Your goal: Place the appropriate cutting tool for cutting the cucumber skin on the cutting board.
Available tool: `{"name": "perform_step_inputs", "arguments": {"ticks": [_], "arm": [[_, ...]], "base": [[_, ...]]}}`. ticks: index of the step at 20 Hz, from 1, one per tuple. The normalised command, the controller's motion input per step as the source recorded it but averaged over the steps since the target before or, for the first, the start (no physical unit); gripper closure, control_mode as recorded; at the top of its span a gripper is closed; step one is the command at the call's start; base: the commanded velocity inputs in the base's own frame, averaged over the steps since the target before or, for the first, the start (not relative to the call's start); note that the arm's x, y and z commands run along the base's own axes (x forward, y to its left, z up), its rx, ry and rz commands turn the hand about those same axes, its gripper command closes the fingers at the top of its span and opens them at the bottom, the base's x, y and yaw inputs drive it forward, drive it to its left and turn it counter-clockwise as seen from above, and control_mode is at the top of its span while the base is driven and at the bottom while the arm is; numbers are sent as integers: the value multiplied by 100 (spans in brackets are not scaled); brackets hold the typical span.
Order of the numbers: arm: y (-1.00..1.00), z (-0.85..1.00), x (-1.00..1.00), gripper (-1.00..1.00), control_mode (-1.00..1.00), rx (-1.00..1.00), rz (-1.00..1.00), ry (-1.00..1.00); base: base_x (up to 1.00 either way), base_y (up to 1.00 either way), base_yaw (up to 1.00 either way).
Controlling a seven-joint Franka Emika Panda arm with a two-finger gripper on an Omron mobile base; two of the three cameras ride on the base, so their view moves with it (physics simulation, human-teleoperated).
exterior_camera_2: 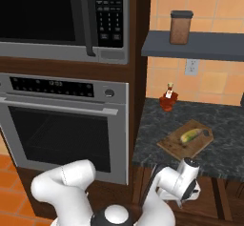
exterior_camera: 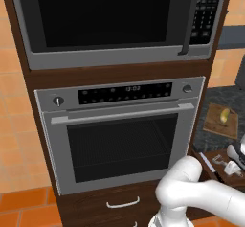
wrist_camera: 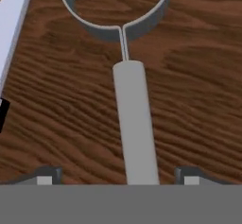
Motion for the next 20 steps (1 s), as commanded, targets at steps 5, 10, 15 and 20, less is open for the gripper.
{"name": "perform_step_inputs", "arguments": {"ticks": [5, 10, 15, 20], "arm": [[0, -36, 0, 100, -100, 0, 1, -1], [6, -7, -2, 100, -100, 0, 0, -10], [0, 26, -46, 100, -100, 0, 5, -11], [0, 39, -59, 100, -100, 0, 27, -7]], "base": [[0, 0, 0], [0, 0, 0], [0, 0, 0], [0, 0, 0]]}}
